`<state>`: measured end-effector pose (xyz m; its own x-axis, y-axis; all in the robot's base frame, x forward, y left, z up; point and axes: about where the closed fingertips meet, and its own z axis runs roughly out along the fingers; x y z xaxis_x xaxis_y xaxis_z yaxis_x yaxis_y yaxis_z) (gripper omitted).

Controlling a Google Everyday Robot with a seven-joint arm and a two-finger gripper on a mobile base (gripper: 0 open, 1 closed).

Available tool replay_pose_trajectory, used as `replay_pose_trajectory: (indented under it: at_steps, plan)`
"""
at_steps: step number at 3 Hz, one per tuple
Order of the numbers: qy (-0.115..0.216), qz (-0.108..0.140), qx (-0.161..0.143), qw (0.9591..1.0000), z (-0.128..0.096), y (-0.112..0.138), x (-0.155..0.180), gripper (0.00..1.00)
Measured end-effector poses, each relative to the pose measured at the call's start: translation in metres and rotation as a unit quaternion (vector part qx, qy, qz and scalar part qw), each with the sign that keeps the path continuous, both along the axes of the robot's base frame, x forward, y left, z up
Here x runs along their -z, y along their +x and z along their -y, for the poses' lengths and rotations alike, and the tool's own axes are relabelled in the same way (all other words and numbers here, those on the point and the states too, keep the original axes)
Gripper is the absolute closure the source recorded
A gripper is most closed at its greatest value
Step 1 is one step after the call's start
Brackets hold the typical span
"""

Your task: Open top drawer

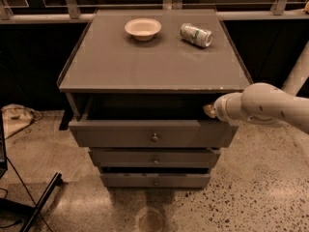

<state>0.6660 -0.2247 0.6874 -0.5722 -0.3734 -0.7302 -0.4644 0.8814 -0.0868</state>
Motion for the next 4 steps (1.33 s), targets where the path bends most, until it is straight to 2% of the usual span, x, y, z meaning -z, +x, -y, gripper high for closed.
replay_pose_trajectory:
  at_steps: [1, 2, 3, 4]
  plan:
    - [-0.027, -0.013, -0.036, 0.9989, 0.005, 0.006, 0.016, 1.0]
    - [-0.027, -0.013, -0.036, 0.9989, 0.004, 0.005, 0.018, 1.0]
    - [-0.015, -0.042, -0.069, 0.9966, -0.007, -0.015, 0.037, 1.0]
    - [-0.014, -0.044, -0.071, 0.9964, -0.007, -0.013, 0.034, 1.0]
